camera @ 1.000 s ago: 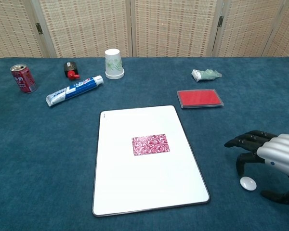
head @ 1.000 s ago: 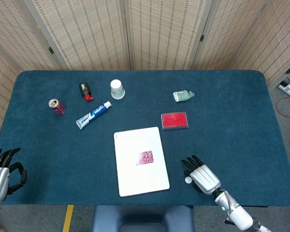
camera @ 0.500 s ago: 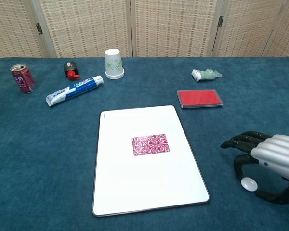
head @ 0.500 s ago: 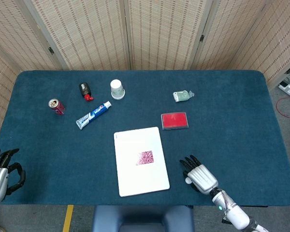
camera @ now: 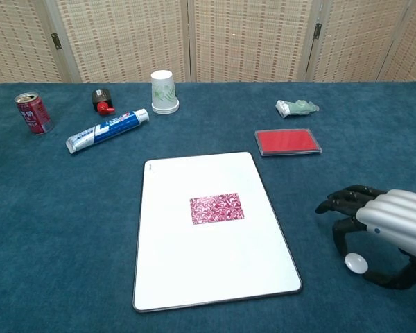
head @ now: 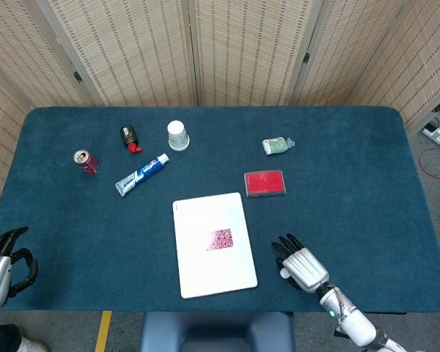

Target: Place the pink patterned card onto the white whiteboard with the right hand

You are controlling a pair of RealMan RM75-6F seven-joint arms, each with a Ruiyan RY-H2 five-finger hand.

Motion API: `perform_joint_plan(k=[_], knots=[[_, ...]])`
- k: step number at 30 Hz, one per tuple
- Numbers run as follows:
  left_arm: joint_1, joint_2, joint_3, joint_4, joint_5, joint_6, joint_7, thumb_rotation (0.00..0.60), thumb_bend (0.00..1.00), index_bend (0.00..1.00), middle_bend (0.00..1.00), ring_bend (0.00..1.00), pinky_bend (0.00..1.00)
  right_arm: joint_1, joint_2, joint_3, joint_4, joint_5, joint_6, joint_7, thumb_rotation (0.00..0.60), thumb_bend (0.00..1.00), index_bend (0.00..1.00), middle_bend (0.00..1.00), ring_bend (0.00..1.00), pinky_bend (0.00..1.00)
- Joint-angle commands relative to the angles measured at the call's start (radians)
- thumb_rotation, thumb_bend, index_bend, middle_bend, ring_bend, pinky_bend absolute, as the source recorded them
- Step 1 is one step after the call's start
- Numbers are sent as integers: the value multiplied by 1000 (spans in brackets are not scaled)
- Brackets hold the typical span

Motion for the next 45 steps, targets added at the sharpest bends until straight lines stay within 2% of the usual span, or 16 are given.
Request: perform_joint_plan(k=[1,5,9,13,19,27,35,38,45], knots=[[1,2,-1,-1,1,2,-3,600,180,217,184,164,0,20,19,29,-43,-4,5,-13,600,352,483,149,34,0],[2,4,0,-4,9,7,-4,600,180,217,184,164,0,68,28,89,-108,20,-27,-68,600,351,492,149,33,0],[2,6,2,-12,17,12,1,600,179,217,184,164,0,134,10,162,-158,98,-98,-134,600,352,492,149,33,0],[3,10,1,-19,16,14,9,600,179,218,184,163,0,207,-38,225,-164,209,-170,-221,600,351,492,149,29,0],[4,12,1,-24,12,11,17,600,179,217,184,164,0,301,-124,277,-121,360,-233,-318,600,352,492,145,25,0],[5,12,1,-22,3,7,18,600,180,217,184,164,0,400,-220,286,-29,510,-248,-407,600,352,492,138,19,0],[9,10,1,-14,-1,8,10,600,179,217,184,164,0,449,-264,274,31,565,-238,-407,600,351,471,134,17,0],[9,7,2,-8,-3,5,7,600,180,217,184,164,0,462,-271,269,42,574,-232,-404,600,351,427,130,12,0],[10,4,3,3,-6,2,-1,600,179,217,184,164,0,470,-259,256,36,569,-213,-362,600,351,252,128,21,0]])
